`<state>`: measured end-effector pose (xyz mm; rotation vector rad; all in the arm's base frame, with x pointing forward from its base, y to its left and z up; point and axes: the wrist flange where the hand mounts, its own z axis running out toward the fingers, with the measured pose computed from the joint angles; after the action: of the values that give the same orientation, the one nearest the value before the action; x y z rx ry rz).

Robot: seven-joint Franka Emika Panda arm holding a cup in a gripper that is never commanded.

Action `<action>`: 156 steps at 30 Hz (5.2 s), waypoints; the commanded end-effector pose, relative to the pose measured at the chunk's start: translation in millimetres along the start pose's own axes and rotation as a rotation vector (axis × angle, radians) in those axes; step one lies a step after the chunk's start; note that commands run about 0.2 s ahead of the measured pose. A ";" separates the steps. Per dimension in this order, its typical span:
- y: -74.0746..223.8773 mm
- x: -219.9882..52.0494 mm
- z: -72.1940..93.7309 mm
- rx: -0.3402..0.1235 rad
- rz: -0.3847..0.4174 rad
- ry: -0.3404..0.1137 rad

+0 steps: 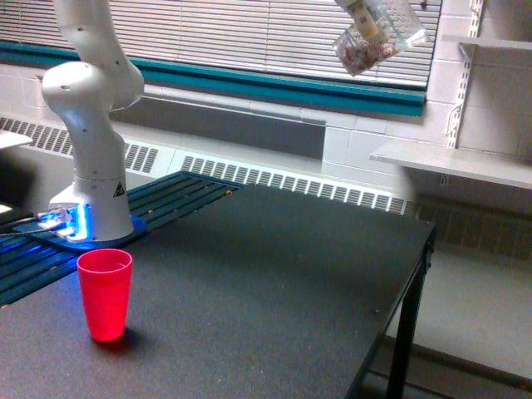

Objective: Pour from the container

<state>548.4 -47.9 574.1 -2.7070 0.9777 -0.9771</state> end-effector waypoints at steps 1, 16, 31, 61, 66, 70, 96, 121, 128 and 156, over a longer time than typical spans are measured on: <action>4.3 15.3 -18.4 0.017 0.021 0.040; 31.2 14.8 1.7 -0.009 -0.015 0.044; 116.5 16.1 33.4 -0.150 -0.095 0.072; 302.3 -79.0 61.8 -0.330 -0.126 0.009; 326.0 -96.5 63.1 -0.358 -0.117 -0.003; 347.7 -106.3 60.7 -0.384 -0.107 -0.007; 448.3 -180.5 54.5 -0.523 -0.096 -0.096; 452.1 -202.3 59.1 -0.612 -0.313 -0.139; 456.0 -194.6 56.9 -0.640 -0.329 -0.133; 447.4 -207.7 67.9 -0.733 -0.483 -0.168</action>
<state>229.4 -279.2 275.7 -3.6704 0.7271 -0.4587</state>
